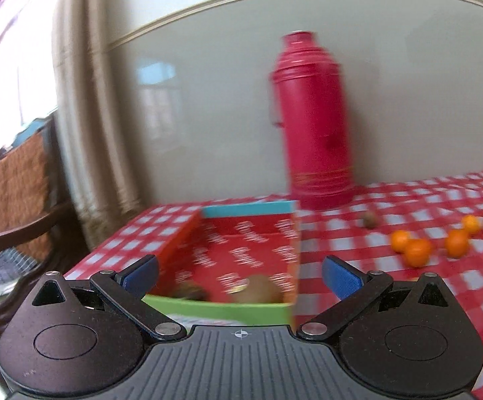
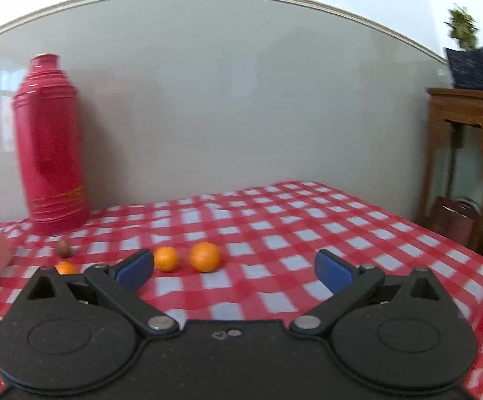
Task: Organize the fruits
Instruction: 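Reach the left tool to the dark split fruit and close on it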
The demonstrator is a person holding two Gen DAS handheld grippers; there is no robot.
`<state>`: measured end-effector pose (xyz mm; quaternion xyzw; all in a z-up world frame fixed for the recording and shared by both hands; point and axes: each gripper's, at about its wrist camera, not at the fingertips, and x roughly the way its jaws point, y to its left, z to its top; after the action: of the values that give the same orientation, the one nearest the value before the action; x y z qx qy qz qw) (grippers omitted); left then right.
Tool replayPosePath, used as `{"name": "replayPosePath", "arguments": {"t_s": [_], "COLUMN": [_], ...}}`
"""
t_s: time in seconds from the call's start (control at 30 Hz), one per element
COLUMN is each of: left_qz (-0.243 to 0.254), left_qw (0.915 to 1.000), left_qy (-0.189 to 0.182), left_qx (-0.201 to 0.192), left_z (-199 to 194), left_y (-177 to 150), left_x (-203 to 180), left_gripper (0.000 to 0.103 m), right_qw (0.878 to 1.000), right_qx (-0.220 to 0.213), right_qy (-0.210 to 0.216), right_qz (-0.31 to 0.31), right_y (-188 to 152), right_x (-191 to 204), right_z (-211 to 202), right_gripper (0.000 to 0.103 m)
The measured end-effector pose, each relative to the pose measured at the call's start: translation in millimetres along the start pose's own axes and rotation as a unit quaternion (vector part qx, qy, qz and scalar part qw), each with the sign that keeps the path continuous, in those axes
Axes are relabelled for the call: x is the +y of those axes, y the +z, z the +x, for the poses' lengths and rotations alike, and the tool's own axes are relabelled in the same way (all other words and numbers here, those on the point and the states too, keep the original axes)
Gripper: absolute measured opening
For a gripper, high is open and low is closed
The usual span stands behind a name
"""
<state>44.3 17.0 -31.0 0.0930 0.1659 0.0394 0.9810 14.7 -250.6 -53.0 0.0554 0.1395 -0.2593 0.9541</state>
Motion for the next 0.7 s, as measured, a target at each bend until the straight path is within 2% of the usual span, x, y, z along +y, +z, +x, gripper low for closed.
{"name": "replayPosePath", "arguments": {"t_s": [0.17,0.3,0.33,0.37,0.43,0.7], "left_qz": [0.039,0.075,0.081,0.09,0.101,0.09], "left_qw": [0.9975,0.9941,0.9932,0.9919,0.989,0.9859], "left_qy": [-0.058,-0.078,-0.083,-0.089,-0.102,-0.11], "left_qx": [-0.001,0.006,0.009,0.014,0.035,0.088], "left_z": [-3,1,3,6,15,46], "left_y": [5,0,-1,-2,-4,-14], "left_x": [-42,-72,-78,-84,-91,-102], "left_gripper": [0.102,0.102,0.098,0.087,0.075,0.059], "right_qw": [1.0,1.0,1.0,1.0,0.999,0.999], "right_qx": [0.003,-0.001,-0.002,-0.003,-0.005,-0.005], "right_qy": [-0.007,-0.012,-0.013,-0.016,-0.022,-0.037], "right_qz": [0.011,0.018,0.02,0.022,0.024,0.038], "right_y": [-2,-1,-1,-1,-1,-2], "right_x": [-15,-25,-28,-30,-35,-54], "right_z": [-3,-6,-7,-7,-9,-11], "right_gripper": [0.098,0.098,0.098,0.098,0.098,0.098]}}
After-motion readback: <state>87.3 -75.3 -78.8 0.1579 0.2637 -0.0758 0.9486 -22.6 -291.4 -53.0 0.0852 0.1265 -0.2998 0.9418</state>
